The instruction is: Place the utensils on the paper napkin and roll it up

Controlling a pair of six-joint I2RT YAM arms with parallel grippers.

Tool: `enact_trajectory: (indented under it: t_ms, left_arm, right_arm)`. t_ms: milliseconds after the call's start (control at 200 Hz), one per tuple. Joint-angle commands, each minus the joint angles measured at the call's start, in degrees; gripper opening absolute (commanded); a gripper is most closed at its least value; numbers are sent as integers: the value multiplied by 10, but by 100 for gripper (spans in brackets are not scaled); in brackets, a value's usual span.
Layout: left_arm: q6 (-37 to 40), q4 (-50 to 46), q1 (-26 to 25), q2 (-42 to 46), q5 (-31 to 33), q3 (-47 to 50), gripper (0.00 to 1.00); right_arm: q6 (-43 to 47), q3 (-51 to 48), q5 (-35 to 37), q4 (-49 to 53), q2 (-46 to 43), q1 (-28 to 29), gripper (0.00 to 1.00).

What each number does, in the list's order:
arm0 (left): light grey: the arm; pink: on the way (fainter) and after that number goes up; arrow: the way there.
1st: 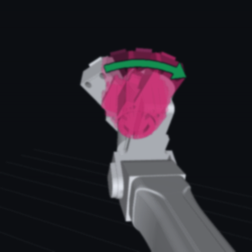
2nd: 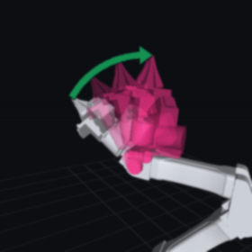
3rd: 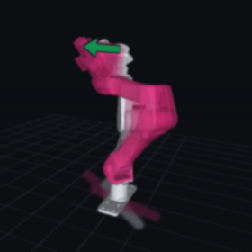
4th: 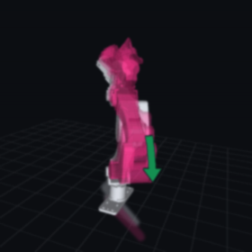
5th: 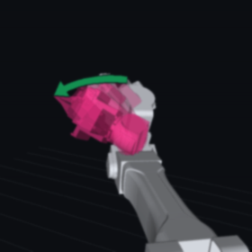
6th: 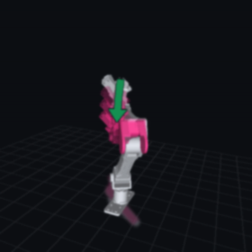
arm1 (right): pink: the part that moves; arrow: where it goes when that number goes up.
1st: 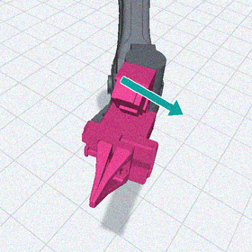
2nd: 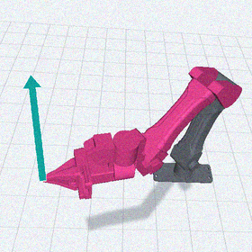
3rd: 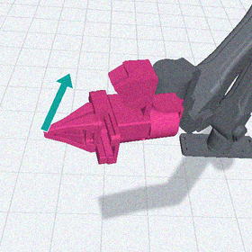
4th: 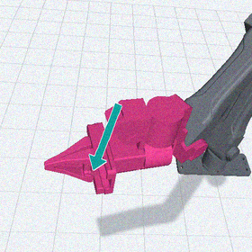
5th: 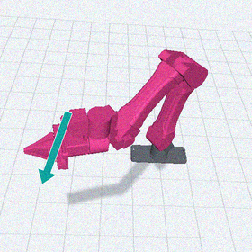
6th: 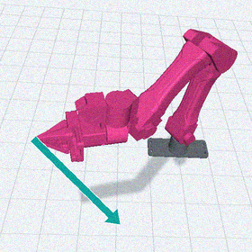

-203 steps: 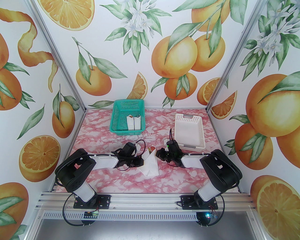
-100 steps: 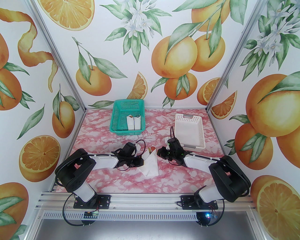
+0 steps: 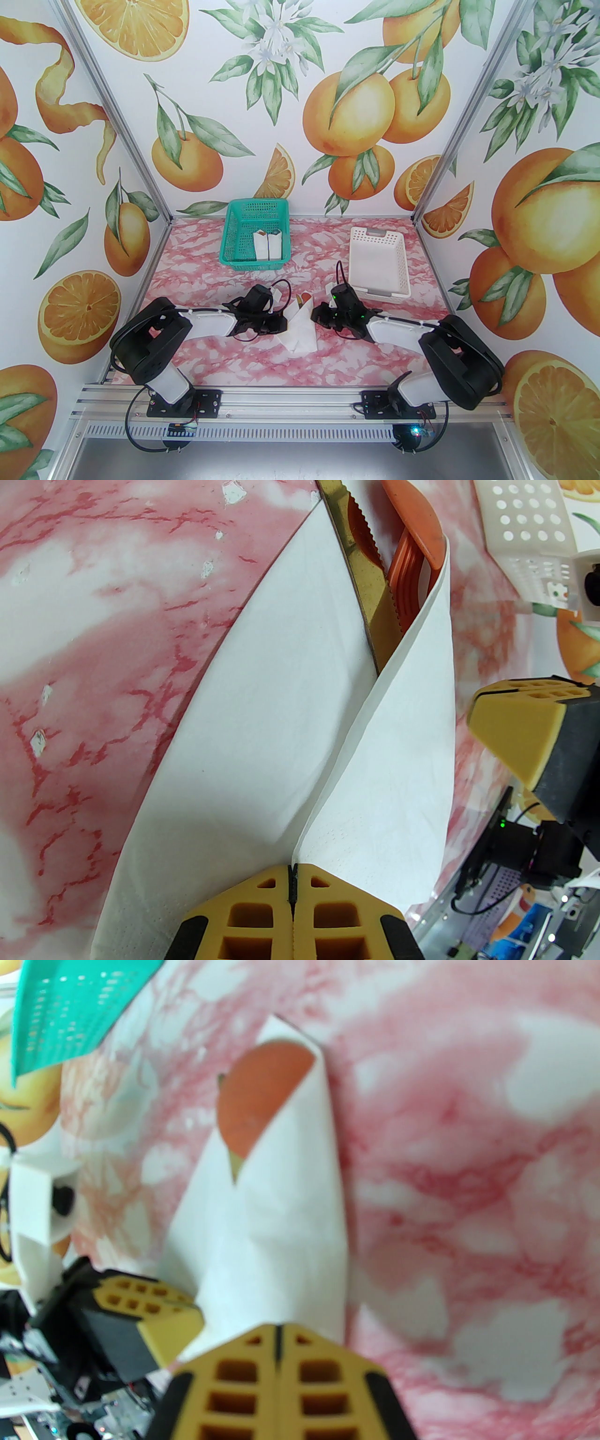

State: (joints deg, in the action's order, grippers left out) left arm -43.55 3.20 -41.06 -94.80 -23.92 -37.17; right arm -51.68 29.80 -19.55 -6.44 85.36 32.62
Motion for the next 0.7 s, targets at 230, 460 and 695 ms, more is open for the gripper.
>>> enact_trajectory:
  t_ms: [230,460,695]
  left_arm:
    - [0,-42,-2,-2,27,15,0]
    - [0,-42,-2,-6,26,13,0]
    - [0,-41,-2,-5,25,12,0]
  right_arm:
    - [0,-8,16,14,19,6,0]
    - [16,-6,33,59,-19,6,0]
    - [12,-7,18,84,-66,8,0]
